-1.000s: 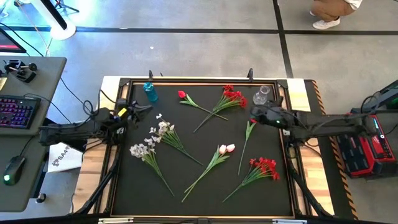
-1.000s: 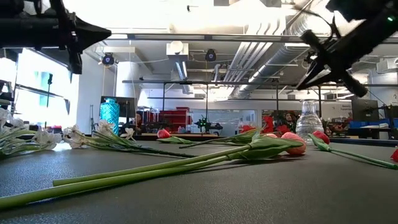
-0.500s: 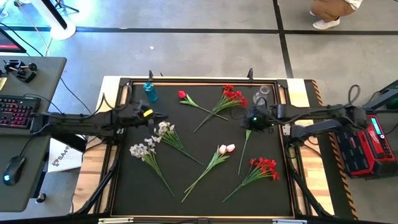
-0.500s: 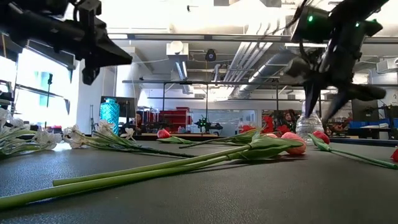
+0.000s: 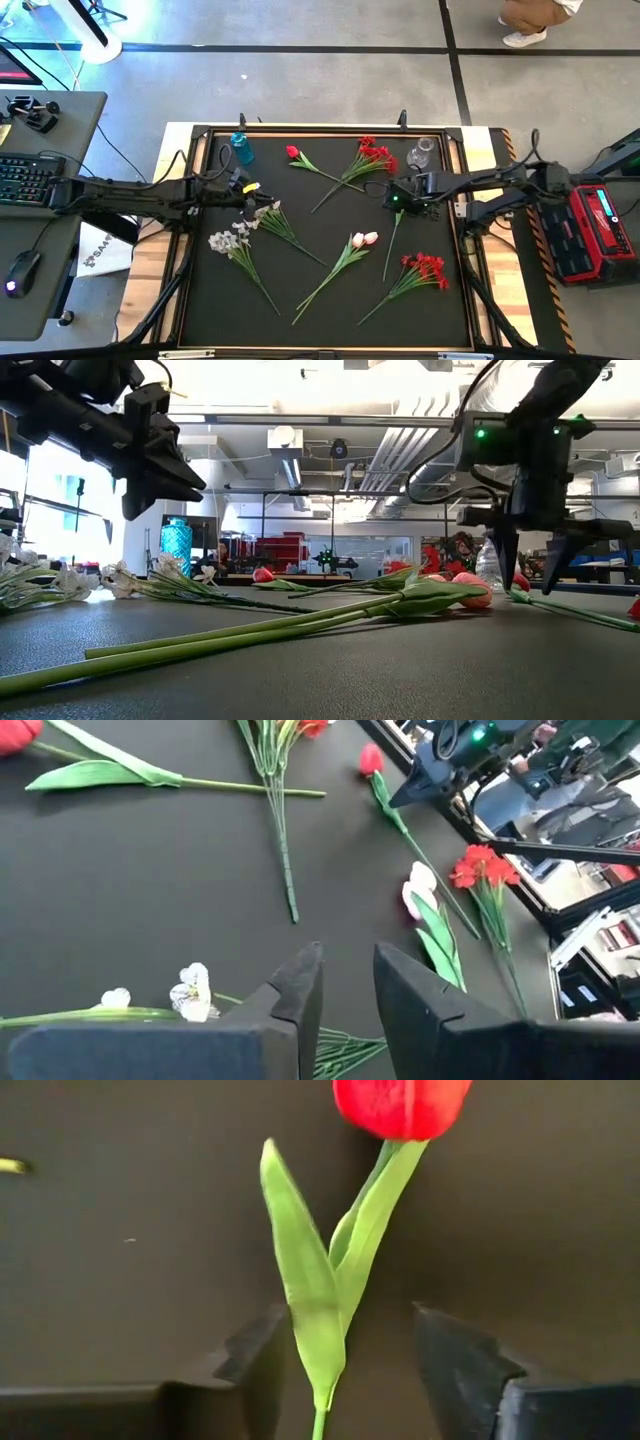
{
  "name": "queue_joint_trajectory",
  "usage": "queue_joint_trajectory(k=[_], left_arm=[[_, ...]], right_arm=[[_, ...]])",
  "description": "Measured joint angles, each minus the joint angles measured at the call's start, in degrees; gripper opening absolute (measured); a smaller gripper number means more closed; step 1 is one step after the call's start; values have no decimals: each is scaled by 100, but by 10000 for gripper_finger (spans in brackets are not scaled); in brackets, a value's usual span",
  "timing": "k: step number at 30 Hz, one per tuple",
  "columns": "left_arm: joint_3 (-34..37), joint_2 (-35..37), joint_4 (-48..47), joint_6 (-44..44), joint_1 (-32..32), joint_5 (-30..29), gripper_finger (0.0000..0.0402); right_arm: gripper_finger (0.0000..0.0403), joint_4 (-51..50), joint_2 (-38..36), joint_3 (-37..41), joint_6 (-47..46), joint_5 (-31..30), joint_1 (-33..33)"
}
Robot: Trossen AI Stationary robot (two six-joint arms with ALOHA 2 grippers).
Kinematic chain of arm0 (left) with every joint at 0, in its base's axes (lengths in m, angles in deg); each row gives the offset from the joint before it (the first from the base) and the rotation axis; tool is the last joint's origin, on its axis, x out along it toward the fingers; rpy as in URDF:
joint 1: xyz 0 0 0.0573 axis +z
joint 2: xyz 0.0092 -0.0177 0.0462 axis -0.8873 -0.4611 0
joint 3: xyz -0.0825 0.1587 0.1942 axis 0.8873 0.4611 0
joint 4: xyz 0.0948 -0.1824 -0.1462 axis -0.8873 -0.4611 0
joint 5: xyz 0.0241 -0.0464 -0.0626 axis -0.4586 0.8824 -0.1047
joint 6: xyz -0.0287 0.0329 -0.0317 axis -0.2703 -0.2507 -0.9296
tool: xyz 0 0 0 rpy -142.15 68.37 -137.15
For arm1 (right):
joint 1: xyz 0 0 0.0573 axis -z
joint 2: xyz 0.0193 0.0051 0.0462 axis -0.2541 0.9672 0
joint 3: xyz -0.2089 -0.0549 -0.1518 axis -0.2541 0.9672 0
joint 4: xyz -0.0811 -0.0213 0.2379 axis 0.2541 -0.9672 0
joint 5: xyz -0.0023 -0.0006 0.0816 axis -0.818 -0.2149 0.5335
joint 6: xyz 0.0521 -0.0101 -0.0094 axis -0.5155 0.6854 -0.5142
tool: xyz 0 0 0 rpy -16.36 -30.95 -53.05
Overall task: Sort flowers into vase by color
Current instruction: Put the top red flowers into the transparent vase
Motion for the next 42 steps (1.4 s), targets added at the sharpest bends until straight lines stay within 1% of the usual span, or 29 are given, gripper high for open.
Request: queue_joint_trajectory(k=[5,8,11,16,18,21,25,27,30,35,42], left_arm=[[0,-7,12,3,0,14,74],[0,-8,13,209,2,17,74],[1,-8,21,495,3,17,74],[0,-9,23,678,2,8,74],[0,-40,29,824,2,0,74],[2,-118,27,956,2,-10,74],[2,-232,22,976,2,-15,74],[2,-271,16,963,2,-15,74],[2,-278,12,960,2,-15,74],[2,-276,-21,959,2,34,74],[2,-276,-251,1136,2,70,74]], right_arm=[[153,149,36,-18,2,206,-123],[151,171,-108,-164,-75,250,-282],[162,158,-238,-320,-115,261,-381],[191,273,-269,-444,-154,321,-513],[202,577,-269,-434,-333,188,-525],[214,1366,-202,-428,-602,-217,-388],[218,2161,212,-452,-721,-610,16],[218,2376,548,-525,-745,-632,280],[218,2709,1080,-761,-617,-478,629],[218,2740,1819,-1386,-300,-269,1029],[218,2390,2604,-2332,-59,-253,1345]])
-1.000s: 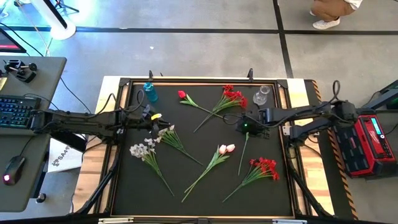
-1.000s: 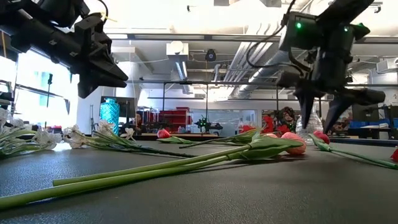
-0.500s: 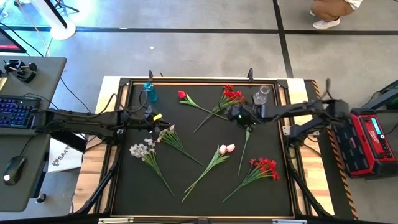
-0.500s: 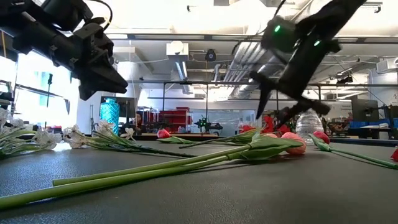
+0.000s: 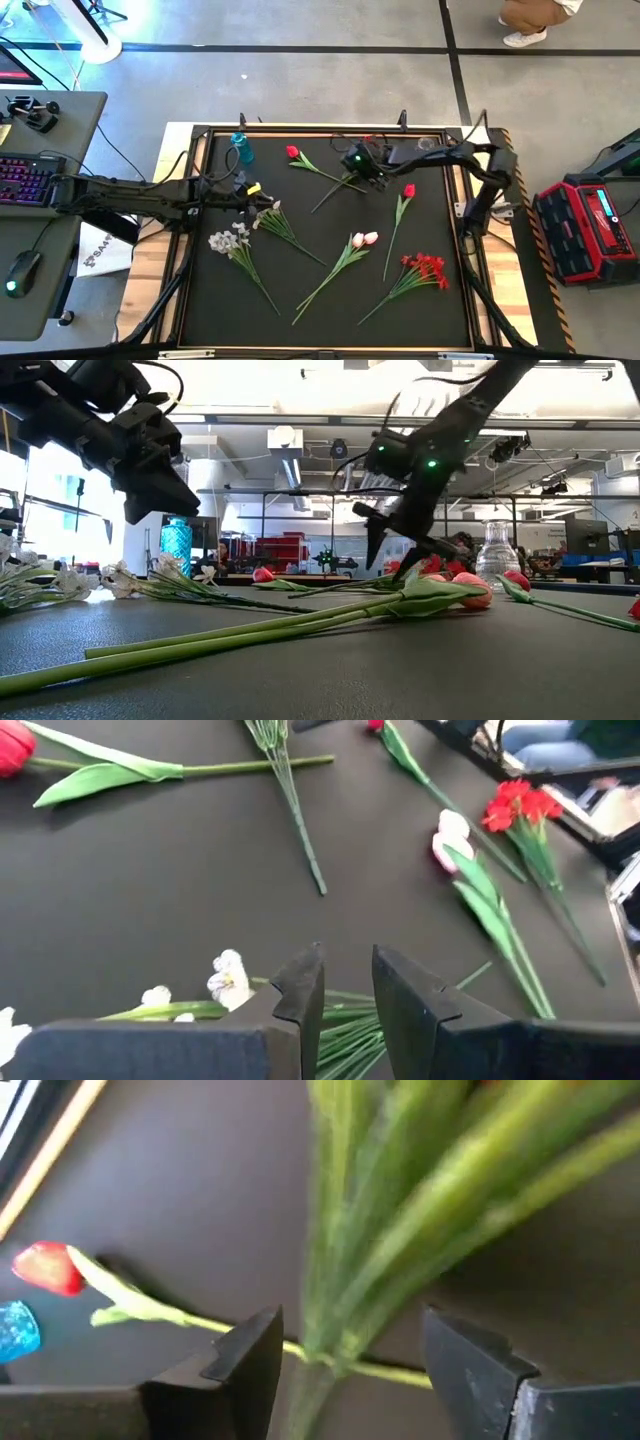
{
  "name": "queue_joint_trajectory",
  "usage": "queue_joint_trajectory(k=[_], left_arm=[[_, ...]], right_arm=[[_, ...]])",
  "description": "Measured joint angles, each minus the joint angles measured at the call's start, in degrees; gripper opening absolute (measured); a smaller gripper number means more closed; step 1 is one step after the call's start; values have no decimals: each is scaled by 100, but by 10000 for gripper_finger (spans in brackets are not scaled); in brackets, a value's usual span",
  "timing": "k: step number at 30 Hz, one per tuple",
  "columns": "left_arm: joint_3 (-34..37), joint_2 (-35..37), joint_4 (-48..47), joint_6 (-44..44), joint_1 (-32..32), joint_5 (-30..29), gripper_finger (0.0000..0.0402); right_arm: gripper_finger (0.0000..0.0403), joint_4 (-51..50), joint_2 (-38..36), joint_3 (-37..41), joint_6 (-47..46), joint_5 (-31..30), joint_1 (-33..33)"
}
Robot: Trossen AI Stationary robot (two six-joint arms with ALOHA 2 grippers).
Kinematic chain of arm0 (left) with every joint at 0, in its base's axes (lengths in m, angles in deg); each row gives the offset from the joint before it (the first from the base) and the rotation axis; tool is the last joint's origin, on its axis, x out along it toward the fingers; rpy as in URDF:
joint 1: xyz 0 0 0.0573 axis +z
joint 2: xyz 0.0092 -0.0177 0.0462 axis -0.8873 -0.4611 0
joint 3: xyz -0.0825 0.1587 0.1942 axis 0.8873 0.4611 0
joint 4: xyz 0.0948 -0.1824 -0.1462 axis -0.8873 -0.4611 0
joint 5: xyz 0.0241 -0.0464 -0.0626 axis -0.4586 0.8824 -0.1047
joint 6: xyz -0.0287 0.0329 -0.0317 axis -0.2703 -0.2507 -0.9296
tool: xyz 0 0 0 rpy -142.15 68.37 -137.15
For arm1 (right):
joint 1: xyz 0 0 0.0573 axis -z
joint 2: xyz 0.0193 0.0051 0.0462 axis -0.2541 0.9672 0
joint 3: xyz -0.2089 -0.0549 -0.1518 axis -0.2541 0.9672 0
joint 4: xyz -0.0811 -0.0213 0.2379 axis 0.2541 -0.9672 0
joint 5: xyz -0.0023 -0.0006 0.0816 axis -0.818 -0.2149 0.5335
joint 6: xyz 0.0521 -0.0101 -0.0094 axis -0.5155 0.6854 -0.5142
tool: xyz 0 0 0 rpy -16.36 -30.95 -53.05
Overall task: Sort flowers into vase by color
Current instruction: Put the top red flowers into the transparent vase
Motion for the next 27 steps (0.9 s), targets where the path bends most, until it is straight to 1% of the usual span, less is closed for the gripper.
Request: queue_joint_trajectory(k=[5,8,11,14,16,17,18,23,25,27], left_arm=[[0,0,-173,320,0,0,74],[2,0,-222,365,0,0,74],[2,0,-221,368,0,2,74],[2,0,-242,307,9,-4,74],[2,0,-240,221,11,-55,74],[2,0,-238,192,11,-66,74],[2,0,-234,145,11,-69,74],[2,0,-273,-67,11,-34,74],[2,0,-304,-136,11,-27,74],[2,0,-303,-181,11,-26,74]], right_arm=[[213,-525,569,-533,89,37,133],[192,-562,751,-642,86,83,153],[152,-624,780,-663,136,88,153],[89,-678,714,-649,392,117,157],[39,-704,625,-628,495,82,157],[21,-665,559,-625,538,4,154],[12,-675,453,-624,602,-54,140],[22,-594,-229,-631,973,-198,97],[11,-613,-603,-630,1245,-449,38],[5,-730,-1021,-633,1742,-846,-3]])
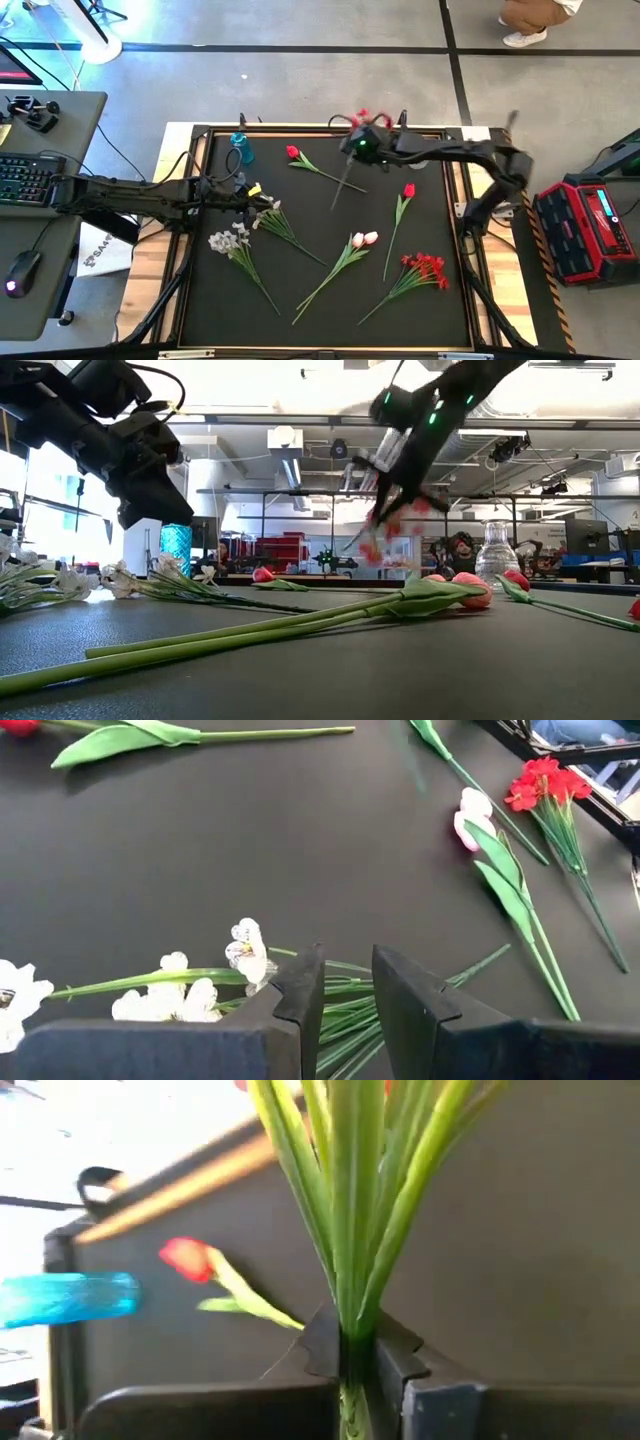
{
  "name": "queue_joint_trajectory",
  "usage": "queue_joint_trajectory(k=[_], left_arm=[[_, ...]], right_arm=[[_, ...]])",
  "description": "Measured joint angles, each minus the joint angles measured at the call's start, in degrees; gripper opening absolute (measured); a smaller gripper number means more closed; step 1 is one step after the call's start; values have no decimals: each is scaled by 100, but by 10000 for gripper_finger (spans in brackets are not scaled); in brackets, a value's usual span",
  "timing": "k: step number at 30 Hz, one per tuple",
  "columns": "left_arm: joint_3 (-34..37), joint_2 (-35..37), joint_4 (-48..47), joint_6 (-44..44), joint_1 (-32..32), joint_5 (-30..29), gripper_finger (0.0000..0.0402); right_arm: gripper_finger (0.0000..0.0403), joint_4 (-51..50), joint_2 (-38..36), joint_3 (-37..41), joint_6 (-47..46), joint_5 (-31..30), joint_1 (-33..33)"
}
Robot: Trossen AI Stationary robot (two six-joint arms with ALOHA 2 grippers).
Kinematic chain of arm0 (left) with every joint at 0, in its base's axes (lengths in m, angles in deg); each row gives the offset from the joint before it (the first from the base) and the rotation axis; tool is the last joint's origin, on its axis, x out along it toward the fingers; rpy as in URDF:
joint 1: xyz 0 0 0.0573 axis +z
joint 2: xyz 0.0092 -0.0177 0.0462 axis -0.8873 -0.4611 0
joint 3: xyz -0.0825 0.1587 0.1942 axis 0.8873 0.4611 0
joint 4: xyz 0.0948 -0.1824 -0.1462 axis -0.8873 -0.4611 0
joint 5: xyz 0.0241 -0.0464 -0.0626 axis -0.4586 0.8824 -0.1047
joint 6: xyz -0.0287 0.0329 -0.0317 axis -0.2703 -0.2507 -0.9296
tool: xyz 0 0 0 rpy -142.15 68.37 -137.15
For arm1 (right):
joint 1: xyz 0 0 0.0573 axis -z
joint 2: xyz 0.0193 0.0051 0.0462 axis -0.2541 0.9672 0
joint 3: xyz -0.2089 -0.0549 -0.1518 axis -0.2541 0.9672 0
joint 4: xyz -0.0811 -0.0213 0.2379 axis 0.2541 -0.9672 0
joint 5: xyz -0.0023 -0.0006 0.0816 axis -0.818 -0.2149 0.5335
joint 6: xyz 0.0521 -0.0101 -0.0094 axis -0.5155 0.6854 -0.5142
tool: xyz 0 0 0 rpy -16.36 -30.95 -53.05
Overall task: Sort flowers into vase by color
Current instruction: Put the top red flowers into the transparent vase
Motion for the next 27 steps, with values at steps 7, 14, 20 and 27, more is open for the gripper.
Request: queue_joint_trajectory(k=[7,14,20,27], left_arm=[[2,0,276,307,0,-20,74],[2,0,977,769,0,-213,74],[2,0,1393,798,0,-480,74],[2,0,1362,497,-23,-525,74]], right_arm=[[3,-458,-1362,-3,2507,-1747,-153],[1,-1036,-2347,-3,3690,-4336,-552],[1,-1164,-2857,-5,4016,-5739,-673],[0,-1411,-2902,190,3931,-6725,-467]])
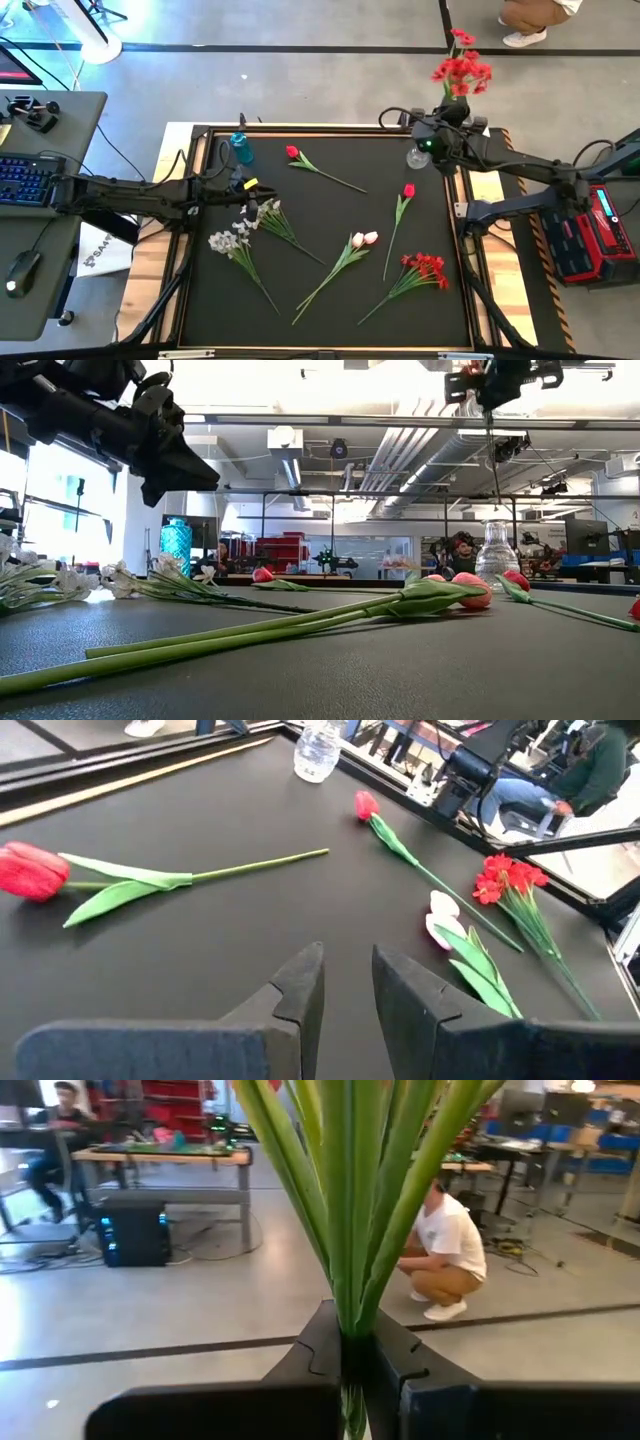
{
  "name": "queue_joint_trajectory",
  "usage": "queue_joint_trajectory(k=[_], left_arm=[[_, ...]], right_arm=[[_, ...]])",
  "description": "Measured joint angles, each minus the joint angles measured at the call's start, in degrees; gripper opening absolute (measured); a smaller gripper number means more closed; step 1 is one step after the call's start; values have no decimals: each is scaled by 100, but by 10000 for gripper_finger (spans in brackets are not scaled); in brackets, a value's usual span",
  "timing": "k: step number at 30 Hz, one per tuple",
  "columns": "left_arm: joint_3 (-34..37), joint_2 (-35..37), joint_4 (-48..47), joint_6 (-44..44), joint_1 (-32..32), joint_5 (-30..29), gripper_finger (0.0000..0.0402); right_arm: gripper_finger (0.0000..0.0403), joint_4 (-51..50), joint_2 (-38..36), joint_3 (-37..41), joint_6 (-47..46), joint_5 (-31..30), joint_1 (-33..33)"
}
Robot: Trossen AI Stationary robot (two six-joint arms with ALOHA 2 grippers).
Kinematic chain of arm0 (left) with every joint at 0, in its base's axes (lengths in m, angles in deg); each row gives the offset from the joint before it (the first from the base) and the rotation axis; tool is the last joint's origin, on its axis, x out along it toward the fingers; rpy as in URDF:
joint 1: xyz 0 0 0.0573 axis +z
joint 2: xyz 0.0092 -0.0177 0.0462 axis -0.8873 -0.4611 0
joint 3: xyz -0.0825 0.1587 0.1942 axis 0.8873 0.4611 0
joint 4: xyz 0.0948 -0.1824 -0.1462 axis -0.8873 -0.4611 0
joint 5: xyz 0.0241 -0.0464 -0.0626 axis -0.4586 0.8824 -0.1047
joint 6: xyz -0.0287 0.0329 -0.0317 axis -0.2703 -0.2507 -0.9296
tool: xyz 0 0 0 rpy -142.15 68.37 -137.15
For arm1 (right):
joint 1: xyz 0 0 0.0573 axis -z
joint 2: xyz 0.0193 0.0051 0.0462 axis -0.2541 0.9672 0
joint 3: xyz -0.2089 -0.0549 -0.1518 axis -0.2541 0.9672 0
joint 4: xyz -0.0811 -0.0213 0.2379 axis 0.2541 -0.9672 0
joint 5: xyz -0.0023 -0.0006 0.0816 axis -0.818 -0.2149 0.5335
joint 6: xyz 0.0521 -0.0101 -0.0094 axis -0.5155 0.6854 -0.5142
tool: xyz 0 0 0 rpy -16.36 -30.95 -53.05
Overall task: Sort flowers into vase by color
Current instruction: Put the top red flowers into the transparent vase
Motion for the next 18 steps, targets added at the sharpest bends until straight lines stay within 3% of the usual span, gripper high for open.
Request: queue_joint_trajectory(k=[11,18], left_arm=[[0,0,-4,-243,-3,-2,74],[0,0,-4,-182,-1,-24,74]], right_arm=[[0,144,10,895,-1075,-127,292],[3,297,10,1108,-1121,38,292]])
